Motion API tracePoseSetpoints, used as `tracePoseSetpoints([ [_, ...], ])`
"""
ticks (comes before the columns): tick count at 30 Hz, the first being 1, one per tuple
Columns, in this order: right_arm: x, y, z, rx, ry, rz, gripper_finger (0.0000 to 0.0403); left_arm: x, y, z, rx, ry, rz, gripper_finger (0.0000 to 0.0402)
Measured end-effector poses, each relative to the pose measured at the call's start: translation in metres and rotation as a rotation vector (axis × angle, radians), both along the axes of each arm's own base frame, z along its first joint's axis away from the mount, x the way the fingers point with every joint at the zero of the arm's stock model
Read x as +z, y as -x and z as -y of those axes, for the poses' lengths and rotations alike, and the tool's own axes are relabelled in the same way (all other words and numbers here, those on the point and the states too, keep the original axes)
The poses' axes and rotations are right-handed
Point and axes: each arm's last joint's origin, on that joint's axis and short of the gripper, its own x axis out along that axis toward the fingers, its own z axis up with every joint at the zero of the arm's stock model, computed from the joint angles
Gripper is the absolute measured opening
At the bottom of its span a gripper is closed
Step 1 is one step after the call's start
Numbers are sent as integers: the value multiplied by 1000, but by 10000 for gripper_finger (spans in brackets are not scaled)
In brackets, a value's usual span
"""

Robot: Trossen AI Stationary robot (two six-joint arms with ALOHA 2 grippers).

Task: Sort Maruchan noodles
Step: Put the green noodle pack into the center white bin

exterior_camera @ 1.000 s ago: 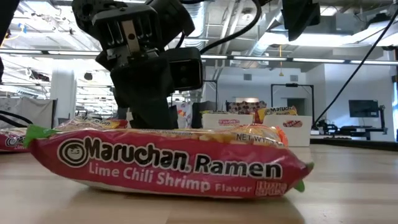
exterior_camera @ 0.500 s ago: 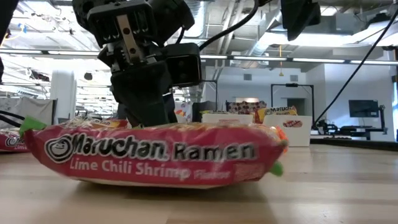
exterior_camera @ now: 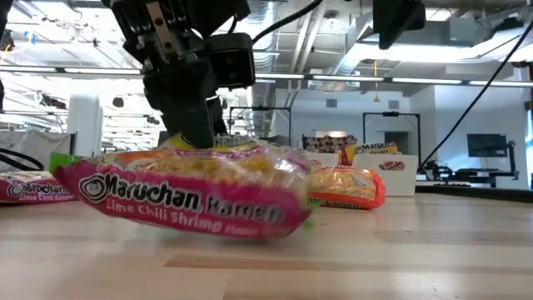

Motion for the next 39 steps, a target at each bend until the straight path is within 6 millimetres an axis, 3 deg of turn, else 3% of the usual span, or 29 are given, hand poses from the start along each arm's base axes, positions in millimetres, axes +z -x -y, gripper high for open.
tracePoseSetpoints([
  [7,20,10,10,-26,0,121,175,23,7,-14,33,-47,49,0],
  [21,49,29,47,25,106,295,175,77,28,-67,189,-176,227,0],
  [29,41,13,73,131,228,300,176,96,39,-91,263,-329,309,0],
  [39,22,-18,102,334,342,314,187,98,45,-109,291,-559,306,0],
])
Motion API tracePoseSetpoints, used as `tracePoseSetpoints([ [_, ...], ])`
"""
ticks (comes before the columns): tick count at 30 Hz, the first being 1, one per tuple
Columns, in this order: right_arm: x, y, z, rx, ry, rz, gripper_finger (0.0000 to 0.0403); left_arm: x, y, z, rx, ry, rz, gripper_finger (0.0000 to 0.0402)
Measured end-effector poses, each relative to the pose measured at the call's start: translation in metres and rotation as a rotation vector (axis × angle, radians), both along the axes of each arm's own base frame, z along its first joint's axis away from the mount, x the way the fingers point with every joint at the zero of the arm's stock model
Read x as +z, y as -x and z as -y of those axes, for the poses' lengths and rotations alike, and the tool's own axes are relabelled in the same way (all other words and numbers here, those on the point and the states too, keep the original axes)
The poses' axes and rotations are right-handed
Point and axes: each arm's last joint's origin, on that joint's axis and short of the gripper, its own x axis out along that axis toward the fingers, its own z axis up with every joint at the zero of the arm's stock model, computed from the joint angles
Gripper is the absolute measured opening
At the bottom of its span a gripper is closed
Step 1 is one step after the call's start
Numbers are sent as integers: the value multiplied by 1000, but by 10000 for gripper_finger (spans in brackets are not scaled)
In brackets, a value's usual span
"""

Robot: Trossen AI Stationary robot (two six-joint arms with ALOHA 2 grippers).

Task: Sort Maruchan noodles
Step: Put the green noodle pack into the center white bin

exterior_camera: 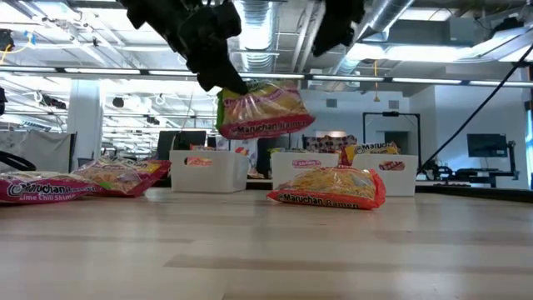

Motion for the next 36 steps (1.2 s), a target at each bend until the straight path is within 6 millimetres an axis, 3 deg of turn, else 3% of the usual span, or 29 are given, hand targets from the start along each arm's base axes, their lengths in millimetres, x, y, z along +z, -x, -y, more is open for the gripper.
tracePoseSetpoints([
  [18,-50,-52,35,165,15,20,223,-3,3,-5,-26,-267,-85,0],
  [36,-72,-71,38,193,-53,35,223,-3,4,-13,-21,-290,-96,0],
])
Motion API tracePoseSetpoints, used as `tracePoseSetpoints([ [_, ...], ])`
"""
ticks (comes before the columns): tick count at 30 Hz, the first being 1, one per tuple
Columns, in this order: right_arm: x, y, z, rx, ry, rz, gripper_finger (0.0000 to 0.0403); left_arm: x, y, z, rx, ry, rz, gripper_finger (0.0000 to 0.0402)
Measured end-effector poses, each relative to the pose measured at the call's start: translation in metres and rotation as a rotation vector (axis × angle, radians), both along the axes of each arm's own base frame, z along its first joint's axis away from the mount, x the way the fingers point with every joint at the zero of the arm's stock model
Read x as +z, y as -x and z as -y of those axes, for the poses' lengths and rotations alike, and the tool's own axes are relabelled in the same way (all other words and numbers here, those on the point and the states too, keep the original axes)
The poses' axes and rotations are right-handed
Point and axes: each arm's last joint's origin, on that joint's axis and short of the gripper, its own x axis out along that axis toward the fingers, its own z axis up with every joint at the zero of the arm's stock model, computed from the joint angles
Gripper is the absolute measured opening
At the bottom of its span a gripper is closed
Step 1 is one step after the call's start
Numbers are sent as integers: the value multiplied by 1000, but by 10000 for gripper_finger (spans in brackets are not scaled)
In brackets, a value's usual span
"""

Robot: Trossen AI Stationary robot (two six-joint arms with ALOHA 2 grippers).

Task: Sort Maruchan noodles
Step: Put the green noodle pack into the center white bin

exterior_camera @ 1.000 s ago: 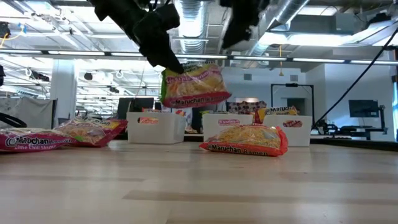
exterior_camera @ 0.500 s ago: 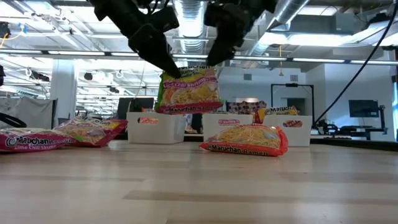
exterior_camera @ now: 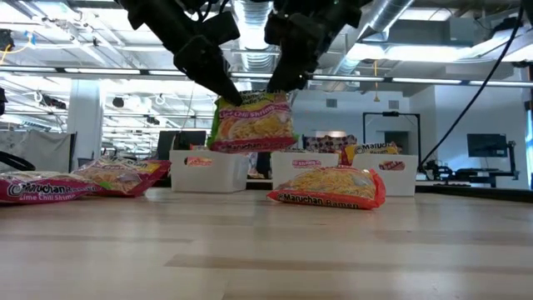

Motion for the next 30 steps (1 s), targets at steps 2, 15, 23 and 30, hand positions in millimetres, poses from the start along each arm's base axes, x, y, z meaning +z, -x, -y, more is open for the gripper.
tracePoseSetpoints([
  [2,-4,-2,1,-21,-13,-6,223,0,0,0,1,-1,6,0],
  [15,-12,-5,-1,-99,-85,-50,148,4,-3,-1,35,11,60,0],
  [23,-12,-6,-7,-102,-124,-48,35,4,-3,-2,104,45,75,31],
  [30,-12,-6,-8,-127,-157,-63,28,4,-3,-1,138,135,104,76],
])
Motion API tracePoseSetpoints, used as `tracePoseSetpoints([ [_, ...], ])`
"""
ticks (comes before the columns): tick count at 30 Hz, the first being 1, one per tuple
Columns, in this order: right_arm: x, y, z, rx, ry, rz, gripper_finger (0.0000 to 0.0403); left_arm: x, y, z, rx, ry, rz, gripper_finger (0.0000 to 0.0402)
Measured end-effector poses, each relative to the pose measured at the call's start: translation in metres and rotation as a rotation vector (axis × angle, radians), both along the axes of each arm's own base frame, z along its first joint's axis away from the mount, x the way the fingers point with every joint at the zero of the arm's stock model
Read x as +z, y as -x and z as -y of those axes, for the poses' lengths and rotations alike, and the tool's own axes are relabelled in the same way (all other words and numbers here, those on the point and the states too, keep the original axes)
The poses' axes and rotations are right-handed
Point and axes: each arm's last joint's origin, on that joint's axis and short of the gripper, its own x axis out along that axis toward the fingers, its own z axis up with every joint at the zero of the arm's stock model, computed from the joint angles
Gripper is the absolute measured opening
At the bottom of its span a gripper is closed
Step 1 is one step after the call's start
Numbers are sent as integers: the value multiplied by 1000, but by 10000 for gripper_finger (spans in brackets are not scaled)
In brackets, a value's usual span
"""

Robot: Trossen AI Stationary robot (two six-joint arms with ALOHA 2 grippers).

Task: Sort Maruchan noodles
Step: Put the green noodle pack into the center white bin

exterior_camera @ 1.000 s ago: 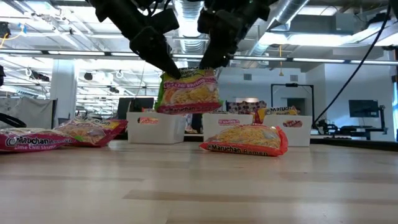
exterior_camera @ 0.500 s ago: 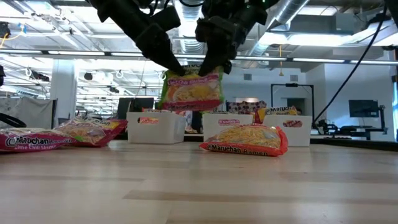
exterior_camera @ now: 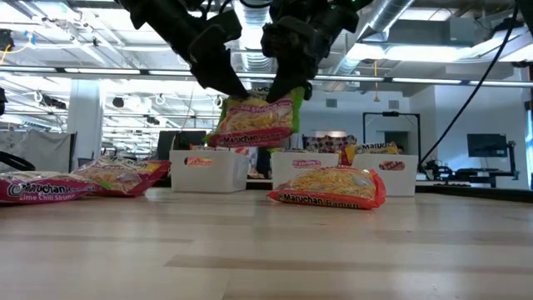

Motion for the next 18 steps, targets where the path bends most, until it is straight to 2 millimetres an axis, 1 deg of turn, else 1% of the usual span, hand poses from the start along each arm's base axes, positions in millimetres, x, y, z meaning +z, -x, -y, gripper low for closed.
tracePoseSetpoints([
  [6,-3,4,-2,0,-14,-50,28,1,0,0,63,91,40,122],
  [10,-2,9,-1,-6,-20,-84,28,3,-2,0,88,131,75,141],
  [13,1,17,4,-25,-7,-117,28,14,-4,-1,86,128,92,144],
  [16,6,23,12,-57,28,-132,28,30,-7,-2,74,80,118,142],
  [18,8,32,19,-71,39,-162,28,42,-9,-3,77,37,134,142],
])
